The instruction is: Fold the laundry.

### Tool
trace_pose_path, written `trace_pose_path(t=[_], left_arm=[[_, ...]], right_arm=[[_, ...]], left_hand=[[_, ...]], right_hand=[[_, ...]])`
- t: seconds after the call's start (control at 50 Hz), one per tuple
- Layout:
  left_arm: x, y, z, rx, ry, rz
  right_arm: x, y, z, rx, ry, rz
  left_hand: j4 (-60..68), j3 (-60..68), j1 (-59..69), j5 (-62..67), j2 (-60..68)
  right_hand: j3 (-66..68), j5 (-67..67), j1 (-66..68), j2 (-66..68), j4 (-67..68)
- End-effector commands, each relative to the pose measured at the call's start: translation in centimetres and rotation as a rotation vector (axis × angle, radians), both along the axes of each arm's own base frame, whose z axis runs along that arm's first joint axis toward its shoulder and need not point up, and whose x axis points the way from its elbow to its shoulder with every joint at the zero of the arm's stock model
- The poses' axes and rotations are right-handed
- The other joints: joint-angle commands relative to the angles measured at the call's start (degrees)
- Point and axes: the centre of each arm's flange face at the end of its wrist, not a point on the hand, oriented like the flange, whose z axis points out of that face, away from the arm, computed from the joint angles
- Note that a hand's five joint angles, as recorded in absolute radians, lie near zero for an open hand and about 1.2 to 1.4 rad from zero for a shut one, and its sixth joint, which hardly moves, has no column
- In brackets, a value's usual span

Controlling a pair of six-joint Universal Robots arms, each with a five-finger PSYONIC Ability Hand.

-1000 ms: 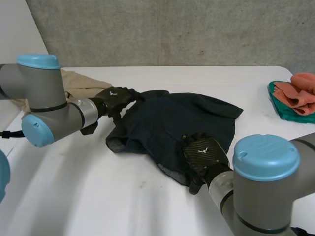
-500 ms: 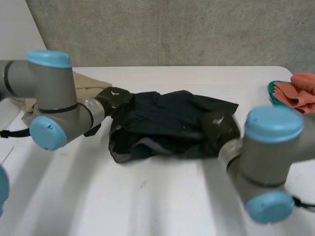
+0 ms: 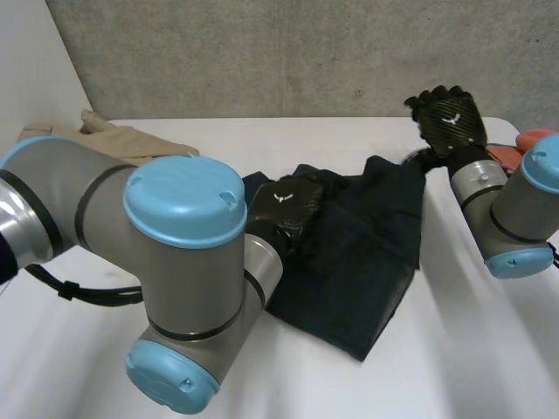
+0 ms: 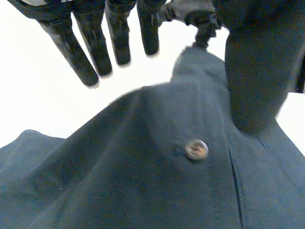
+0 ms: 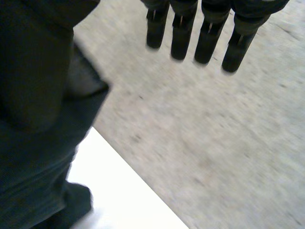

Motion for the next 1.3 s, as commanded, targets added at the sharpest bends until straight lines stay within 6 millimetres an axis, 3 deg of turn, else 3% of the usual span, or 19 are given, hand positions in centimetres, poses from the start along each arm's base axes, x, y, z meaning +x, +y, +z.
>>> trace_pose_path(t=[0.02, 0.1, 0.12, 0.18, 0.2, 0.32, 0.34, 0.42, 0.56, 0.76, 0.82, 0.96, 0.98, 1.0, 1.04, 1.14, 1.24, 1.28, 1.3], left_arm=[[3.0, -1.9, 4.3, -0.096, -0.011, 0.043], [5.4, -3.6, 5.6, -0.150, -0.034, 0.051], [6.2, -4.4, 5.7, -0.161, -0.048, 0.048], [7.2, -5.8, 5.4, -0.177, -0.071, 0.037], [7.7, -6.8, 5.2, -0.196, -0.086, 0.022], [8.9, -12.0, 3.1, -0.260, -0.170, 0.000], [8.9, -13.4, 2.0, -0.265, -0.205, -0.009], [8.7, -15.9, -0.8, -0.259, -0.293, -0.041], [7.3, -17.8, -4.9, -0.265, -0.405, -0.135], [4.7, -18.9, -9.1, -0.318, -0.488, -0.214], [4.7, -19.1, -9.6, -0.319, -0.504, -0.213], [4.7, -18.9, -9.9, -0.307, -0.527, -0.181], [4.7, -18.8, -9.8, -0.306, -0.532, -0.178], [4.7, -18.6, -9.7, -0.303, -0.536, -0.173], [4.8, -18.4, -9.3, -0.308, -0.544, -0.165], [5.5, -17.8, -6.0, -0.340, -0.551, -0.095], [7.2, -16.0, 0.6, -0.370, -0.477, 0.038], [8.3, -13.5, 5.3, -0.397, -0.381, 0.077], [8.4, -13.3, 5.7, -0.398, -0.374, 0.079]], right_arm=[[-3.0, 1.6, 2.4, 0.021, -0.017, -0.243], [-3.8, 5.0, 5.5, 0.077, -0.014, -0.307], [-3.7, 6.8, 6.3, 0.123, 0.002, -0.302], [-3.4, 9.6, 6.9, 0.215, 0.032, -0.279], [-3.2, 11.5, 6.8, 0.290, 0.054, -0.260], [-2.1, 18.7, 5.3, 0.575, 0.103, -0.160], [-1.7, 20.6, 4.8, 0.641, 0.103, -0.125], [-0.2, 24.7, 3.2, 0.747, 0.084, -0.019], [2.1, 28.4, -0.6, 0.792, 0.070, 0.088], [4.0, 28.8, -5.2, 0.666, 0.121, 0.058], [4.3, 28.6, -5.7, 0.641, 0.123, 0.062], [4.9, 27.2, -6.8, 0.576, 0.138, 0.057], [5.0, 27.1, -6.9, 0.569, 0.140, 0.057], [5.0, 26.8, -6.9, 0.563, 0.145, 0.053], [4.9, 26.7, -6.8, 0.557, 0.149, 0.050], [4.4, 26.1, -4.4, 0.510, 0.103, 0.037], [2.8, 23.1, 1.7, 0.390, -0.024, -0.021], [1.9, 22.1, 5.0, 0.354, -0.038, -0.023], [1.5, 21.6, 6.7, 0.339, -0.044, -0.022]], left_hand=[[-7.36, -8.25, -3.95, -8.02, -7.83], [-7.36, -8.25, -3.95, -8.02, -7.83], [-7.36, -8.25, -3.95, -8.02, -7.83], [-7.36, -8.25, -3.95, -8.02, -7.83], [-7.36, -8.25, -3.95, -8.02, -7.83], [-7.36, -8.25, -3.95, -8.02, -7.83], [-7.36, -8.25, -3.95, -8.02, -7.83], [-7.36, -8.25, -3.95, -8.02, -7.83], [-7.36, -8.25, -3.95, -8.02, -7.83], [-6.02, -6.91, -2.61, -6.68, -6.48], [8.44, 7.55, 11.86, 7.78, 7.98], [50.17, 49.28, 53.58, 49.50, 49.70], [55.71, 54.81, 59.12, 55.04, 55.24], [62.57, 61.68, 65.98, 61.91, 62.10], [62.64, 61.75, 66.05, 61.98, 62.17], [62.64, 61.75, 66.05, 61.98, 62.17], [62.64, 61.75, 66.05, 61.98, 62.17], [62.64, 61.75, 66.05, 61.98, 62.17], [62.64, 61.75, 66.05, 61.98, 62.17]], right_hand=[[-7.64, -6.40, -6.61, -7.39, -7.61], [-7.64, -6.40, -6.61, -7.39, -7.61], [-7.64, -6.40, -6.61, -7.39, -7.61], [-7.64, -6.40, -6.61, -7.39, -7.61], [-7.64, -6.40, -6.61, -7.39, -7.61], [-7.64, -6.40, -6.61, -7.39, -7.61], [-5.15, -3.91, -4.11, -4.89, -5.11], [1.76, 3.00, 2.79, 2.01, 1.79], [4.97, 6.21, 6.01, 5.23, 5.01], [8.99, 10.23, 10.03, 9.25, 9.03], [14.21, 15.45, 15.24, 14.46, 14.24], [41.44, 42.68, 42.48, 41.70, 41.48], [46.31, 47.54, 47.34, 46.56, 46.34], [60.51, 61.75, 61.54, 60.77, 60.55], [62.36, 63.60, 63.39, 62.61, 62.39], [62.36, 63.60, 63.39, 62.61, 62.39], [62.36, 63.60, 63.39, 62.61, 62.39], [62.36, 63.60, 63.39, 62.61, 62.39], [62.36, 63.60, 63.39, 62.61, 62.39]])
